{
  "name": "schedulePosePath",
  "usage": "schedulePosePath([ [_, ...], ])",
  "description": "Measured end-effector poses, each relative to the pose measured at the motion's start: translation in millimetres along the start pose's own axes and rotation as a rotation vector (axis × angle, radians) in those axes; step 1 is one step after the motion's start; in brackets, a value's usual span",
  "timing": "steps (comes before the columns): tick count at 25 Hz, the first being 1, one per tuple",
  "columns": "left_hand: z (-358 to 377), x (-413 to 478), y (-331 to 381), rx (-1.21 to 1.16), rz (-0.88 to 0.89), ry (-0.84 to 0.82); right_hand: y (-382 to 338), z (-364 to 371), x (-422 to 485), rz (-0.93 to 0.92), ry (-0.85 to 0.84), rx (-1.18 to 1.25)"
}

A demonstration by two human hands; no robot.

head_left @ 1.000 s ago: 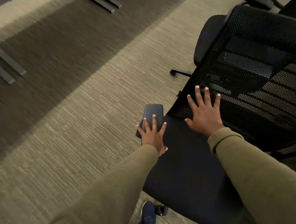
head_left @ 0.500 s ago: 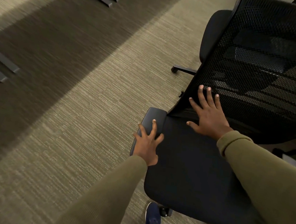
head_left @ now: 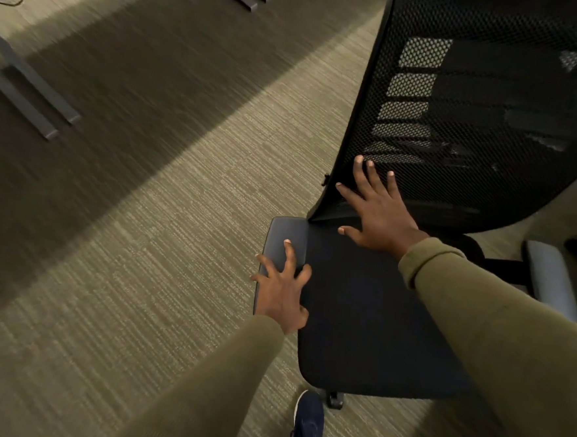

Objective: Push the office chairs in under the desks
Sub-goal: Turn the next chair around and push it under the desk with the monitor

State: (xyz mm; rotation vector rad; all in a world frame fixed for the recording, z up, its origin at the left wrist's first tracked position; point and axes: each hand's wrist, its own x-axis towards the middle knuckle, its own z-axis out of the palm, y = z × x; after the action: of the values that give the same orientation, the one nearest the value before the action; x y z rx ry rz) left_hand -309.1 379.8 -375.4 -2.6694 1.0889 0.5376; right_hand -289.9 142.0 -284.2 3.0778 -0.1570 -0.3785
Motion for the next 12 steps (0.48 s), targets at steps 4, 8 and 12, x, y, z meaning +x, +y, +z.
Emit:
schedulePosePath([
  [4, 6.6, -20.8, -33.3, -0.053, -0.117, -0.038, -57.7, -12.2, 34.1, -0.101, 0.020, 0.055],
  [8, 17.6, -51.4, -68.8, -0.102, -0.207, -0.058, -132.4, -18.7, 60.2, -0.201, 0.048, 0.137],
  [12, 29.1, -81.7, -103.4, -0.089, -0.289, -0.118, -212.8, -28.5, 79.9, -0.306, 0.044, 0.241],
])
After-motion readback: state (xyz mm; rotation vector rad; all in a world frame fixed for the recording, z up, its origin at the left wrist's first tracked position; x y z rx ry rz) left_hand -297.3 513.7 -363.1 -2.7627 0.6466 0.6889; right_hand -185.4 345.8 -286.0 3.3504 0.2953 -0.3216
